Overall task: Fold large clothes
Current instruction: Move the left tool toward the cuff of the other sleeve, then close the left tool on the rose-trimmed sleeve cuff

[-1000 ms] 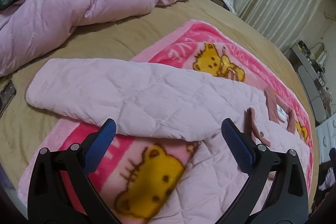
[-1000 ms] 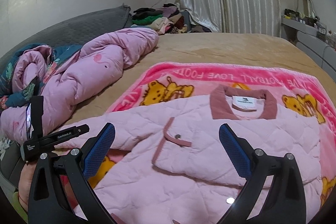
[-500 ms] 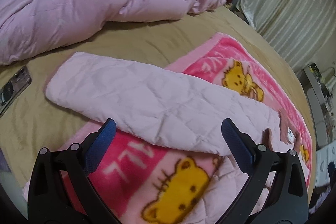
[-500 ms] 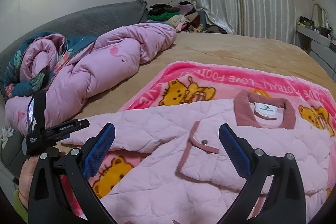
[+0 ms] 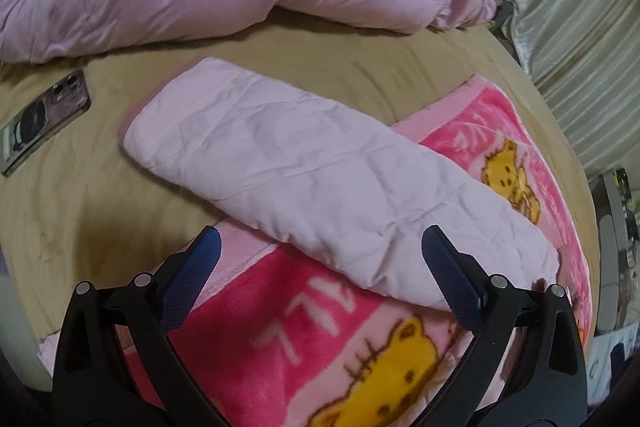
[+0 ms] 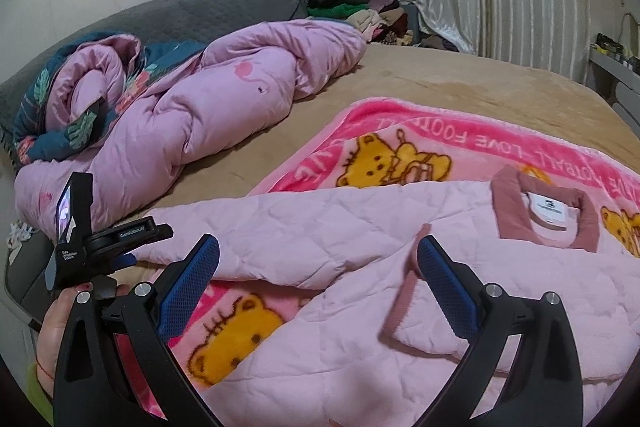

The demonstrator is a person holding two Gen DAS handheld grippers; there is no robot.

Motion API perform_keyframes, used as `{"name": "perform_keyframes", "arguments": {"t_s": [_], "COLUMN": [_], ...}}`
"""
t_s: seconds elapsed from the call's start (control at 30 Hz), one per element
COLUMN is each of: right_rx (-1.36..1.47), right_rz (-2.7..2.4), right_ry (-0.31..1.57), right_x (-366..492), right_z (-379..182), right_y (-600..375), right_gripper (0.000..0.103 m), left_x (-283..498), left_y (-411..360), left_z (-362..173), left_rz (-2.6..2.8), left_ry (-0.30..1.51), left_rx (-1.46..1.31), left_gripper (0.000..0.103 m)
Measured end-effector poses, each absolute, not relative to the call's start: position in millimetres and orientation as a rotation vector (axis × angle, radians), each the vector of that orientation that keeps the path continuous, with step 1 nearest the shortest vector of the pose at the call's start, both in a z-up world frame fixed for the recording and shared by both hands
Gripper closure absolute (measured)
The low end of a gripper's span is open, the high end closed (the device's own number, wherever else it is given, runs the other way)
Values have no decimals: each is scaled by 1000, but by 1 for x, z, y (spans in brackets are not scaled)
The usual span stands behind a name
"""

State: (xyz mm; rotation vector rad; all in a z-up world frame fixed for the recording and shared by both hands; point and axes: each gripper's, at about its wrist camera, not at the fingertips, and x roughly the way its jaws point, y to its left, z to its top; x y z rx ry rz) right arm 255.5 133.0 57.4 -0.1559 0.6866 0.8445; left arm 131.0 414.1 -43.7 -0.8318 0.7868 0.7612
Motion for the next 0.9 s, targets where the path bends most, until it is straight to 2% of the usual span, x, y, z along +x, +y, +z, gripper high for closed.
{"name": "perform_keyframes", "arguments": {"t_s": [0.4, 0.8, 0.83, 0.9], "right_rx": [-242, -171, -166, -157], "right_rz": [945, 901, 895, 877], "right_ry": [727, 802, 805, 808], "right_x": [237, 249, 250, 254], "right_z": [36, 17, 16, 14], "right_y": [185, 157, 153, 144], "right_gripper": [4, 4, 4, 4], "left_x": [105, 112, 113, 116], "left_y": [456, 475, 477, 479], "left_z": [-82, -110, -108, -104], "left_rz": [844, 819, 808, 793], "left_ry": [764, 683, 653, 623], "left_rx": [-1004, -1109, -1106, -1094], "left_gripper": [9, 9, 10, 24]}}
